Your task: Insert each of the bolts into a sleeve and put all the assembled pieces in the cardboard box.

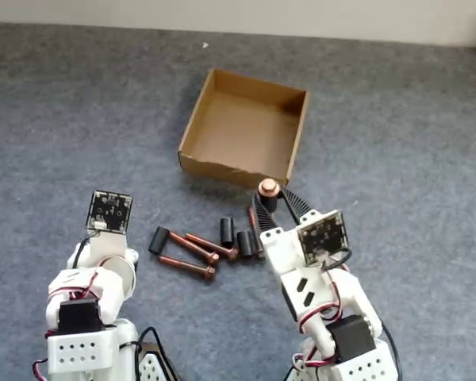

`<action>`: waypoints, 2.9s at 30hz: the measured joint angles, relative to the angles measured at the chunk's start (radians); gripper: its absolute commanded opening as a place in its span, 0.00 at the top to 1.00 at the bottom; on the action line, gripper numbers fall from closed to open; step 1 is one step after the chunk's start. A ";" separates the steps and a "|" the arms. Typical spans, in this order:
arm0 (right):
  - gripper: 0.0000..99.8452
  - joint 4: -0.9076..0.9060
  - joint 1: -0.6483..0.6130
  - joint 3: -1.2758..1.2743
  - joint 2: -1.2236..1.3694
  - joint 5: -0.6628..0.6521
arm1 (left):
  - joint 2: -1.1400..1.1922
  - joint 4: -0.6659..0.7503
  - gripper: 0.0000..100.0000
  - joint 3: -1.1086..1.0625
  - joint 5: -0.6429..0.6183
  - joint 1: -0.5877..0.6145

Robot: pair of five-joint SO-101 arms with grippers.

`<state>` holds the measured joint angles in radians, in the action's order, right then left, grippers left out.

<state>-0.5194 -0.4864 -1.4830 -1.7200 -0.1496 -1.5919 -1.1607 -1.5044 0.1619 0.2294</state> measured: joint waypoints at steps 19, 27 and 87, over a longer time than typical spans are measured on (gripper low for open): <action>1.00 0.466 0.123 0.700 1.370 0.000 | -0.009 0.006 0.99 -0.040 0.006 0.000; 0.93 0.480 0.146 0.827 1.738 0.000 | -0.002 0.064 0.99 -0.074 0.006 0.000; 1.00 -0.532 -0.152 0.853 1.633 0.226 | -0.002 0.068 0.99 -0.074 0.006 0.000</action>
<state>-1.0518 -0.6383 -0.6299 -0.0875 0.0760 -1.5934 -1.0932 -1.5781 0.1680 0.2294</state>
